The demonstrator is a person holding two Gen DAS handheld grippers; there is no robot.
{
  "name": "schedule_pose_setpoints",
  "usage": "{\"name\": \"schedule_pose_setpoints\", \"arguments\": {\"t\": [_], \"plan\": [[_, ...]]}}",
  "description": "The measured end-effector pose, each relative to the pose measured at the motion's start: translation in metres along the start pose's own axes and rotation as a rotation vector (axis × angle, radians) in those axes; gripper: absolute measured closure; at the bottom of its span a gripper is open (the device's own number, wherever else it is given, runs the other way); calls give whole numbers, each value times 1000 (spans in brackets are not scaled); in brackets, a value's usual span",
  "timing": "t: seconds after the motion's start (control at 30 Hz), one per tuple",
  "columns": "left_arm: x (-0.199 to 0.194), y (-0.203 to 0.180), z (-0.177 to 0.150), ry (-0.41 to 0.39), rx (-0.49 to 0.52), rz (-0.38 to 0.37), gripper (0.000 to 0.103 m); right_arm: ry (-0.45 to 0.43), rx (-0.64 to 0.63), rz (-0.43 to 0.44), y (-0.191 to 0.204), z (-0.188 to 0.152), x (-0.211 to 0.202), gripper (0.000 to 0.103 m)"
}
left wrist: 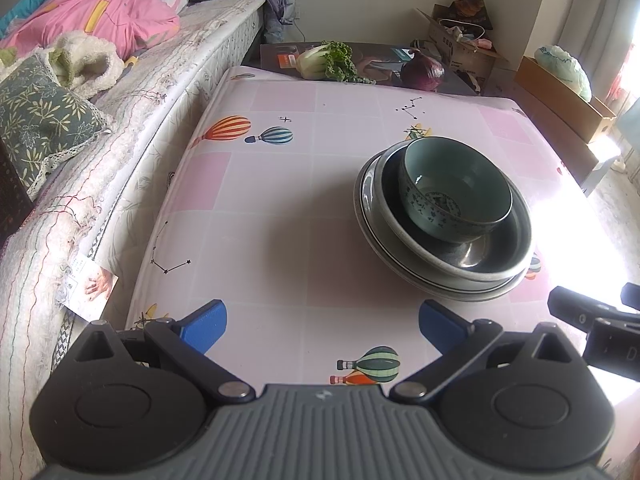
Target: Organize plates and bowls
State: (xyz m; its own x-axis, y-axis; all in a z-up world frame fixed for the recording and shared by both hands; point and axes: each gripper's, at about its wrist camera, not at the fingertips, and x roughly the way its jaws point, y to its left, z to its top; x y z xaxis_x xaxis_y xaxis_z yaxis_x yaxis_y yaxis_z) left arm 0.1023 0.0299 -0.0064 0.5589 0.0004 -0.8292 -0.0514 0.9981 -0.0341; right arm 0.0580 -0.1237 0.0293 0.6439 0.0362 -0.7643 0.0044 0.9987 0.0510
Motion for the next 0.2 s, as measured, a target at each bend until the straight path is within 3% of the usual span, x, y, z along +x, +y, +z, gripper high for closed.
{"name": "schedule_pose_setpoints", "arguments": {"t": [0.2], "plan": [[0, 1, -1, 1, -1, 0, 0, 2, 0, 0, 2, -1, 0, 1]]}}
